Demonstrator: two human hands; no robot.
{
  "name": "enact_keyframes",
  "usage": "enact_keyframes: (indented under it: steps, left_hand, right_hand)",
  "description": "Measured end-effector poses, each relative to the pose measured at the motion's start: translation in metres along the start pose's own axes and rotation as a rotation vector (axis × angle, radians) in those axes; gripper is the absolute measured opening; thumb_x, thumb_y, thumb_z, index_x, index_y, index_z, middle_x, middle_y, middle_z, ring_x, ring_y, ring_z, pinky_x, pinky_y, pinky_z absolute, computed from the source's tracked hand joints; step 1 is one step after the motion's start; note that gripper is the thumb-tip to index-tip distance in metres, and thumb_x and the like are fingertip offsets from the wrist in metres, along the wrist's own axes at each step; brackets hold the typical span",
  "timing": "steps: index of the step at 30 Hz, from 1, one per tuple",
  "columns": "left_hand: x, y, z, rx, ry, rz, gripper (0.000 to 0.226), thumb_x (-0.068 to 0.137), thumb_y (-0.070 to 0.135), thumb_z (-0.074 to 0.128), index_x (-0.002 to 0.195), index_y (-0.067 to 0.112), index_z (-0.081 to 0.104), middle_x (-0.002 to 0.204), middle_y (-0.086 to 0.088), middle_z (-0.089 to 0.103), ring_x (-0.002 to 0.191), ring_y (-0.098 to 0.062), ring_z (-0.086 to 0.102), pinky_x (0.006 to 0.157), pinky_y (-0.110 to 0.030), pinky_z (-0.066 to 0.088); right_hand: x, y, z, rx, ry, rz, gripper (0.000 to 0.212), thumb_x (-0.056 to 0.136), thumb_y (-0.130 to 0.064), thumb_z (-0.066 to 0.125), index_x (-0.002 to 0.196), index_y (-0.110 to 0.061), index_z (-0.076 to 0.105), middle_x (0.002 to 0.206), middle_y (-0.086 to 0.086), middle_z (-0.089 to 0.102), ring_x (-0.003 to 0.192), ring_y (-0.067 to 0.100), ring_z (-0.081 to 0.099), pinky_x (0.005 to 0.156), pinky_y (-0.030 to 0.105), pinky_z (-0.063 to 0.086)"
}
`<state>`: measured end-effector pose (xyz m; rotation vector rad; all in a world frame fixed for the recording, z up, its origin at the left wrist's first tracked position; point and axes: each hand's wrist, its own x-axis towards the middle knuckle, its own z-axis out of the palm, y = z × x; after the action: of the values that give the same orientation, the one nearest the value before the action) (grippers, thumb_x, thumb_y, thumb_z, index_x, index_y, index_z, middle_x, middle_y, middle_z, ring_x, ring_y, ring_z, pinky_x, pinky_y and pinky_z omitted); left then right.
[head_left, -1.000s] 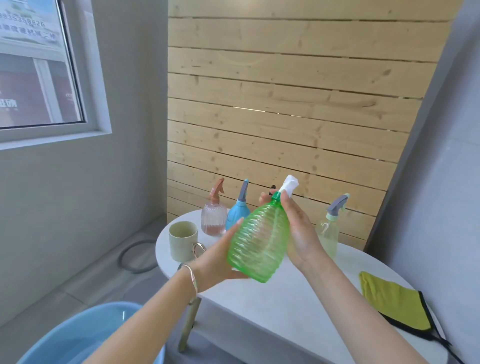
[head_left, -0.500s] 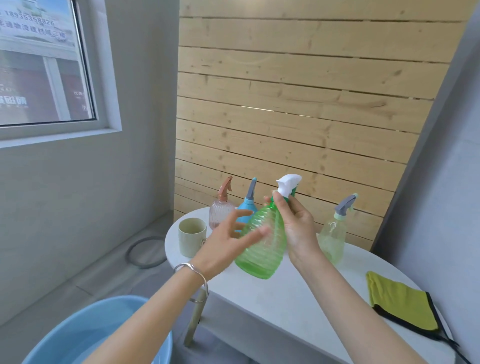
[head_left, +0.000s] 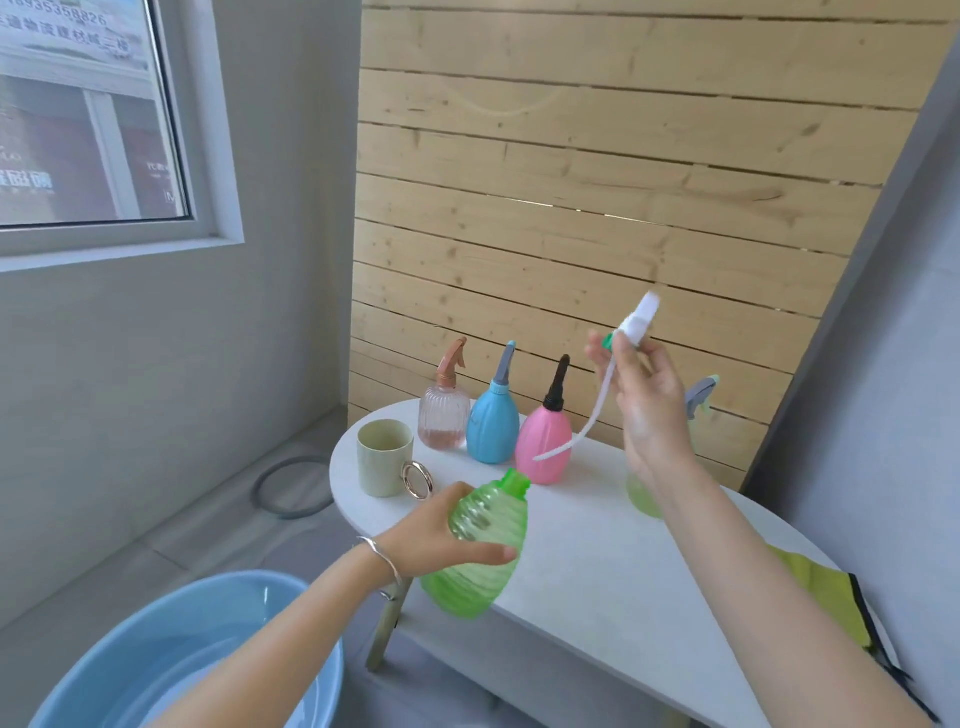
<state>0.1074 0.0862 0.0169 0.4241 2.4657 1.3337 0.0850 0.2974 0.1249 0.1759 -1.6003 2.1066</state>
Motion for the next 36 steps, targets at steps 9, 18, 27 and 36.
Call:
enact_keyframes:
  steps: [9,18,27,36]
  left_hand:
    - [0.007,-0.026,0.009,-0.104,0.166,-0.064,0.062,0.075,0.034,0.079,0.114,0.033,0.032,0.097,0.030,0.040,0.106,-0.005,0.043,0.069,-0.006,0.036]
    - [0.008,-0.052,0.011,-0.258,0.223,-0.071,0.094,0.043,0.064,0.078,0.127,0.035,0.047,0.117,0.023,0.059,0.105,0.010,0.054,0.078,-0.010,0.041]
    - [0.007,-0.067,0.008,-0.291,0.253,-0.048,0.068,0.058,0.045,0.088,0.115,0.034,0.053,0.106,0.016,0.067,0.090,0.013,0.061,0.070,-0.003,0.043]
    - [-0.010,-0.081,-0.007,-0.321,0.351,-0.037,0.073,0.046,0.052,0.082,0.110,0.032,0.054,0.099,0.014,0.070,0.085,0.009,0.064,0.066,-0.003,0.043]
  right_hand:
    - [0.005,0.104,-0.051,-1.042,-0.298,0.084,0.041,0.077,-0.029,0.077,0.115,-0.019,0.068,0.084,-0.001,0.067,0.067,0.010,0.053,0.067,0.026,0.041]
    - [-0.032,0.188,-0.060,-1.325,-0.453,0.136,0.035,0.074,-0.044,0.072,0.102,-0.026,0.064,0.099,-0.005,0.066,0.096,0.014,0.061,0.071,0.026,0.040]
    - [-0.028,0.191,-0.063,-1.338,-0.507,0.082,0.044,0.072,-0.055,0.072,0.108,-0.031,0.065,0.101,-0.011,0.065,0.103,0.015,0.056,0.081,0.027,0.037]
    - [-0.022,0.171,0.008,-0.705,-0.374,0.227,0.020,0.090,-0.033,0.062,0.105,-0.020,0.061,0.106,-0.010,0.062,0.101,0.009,0.056,0.082,0.016,0.038]
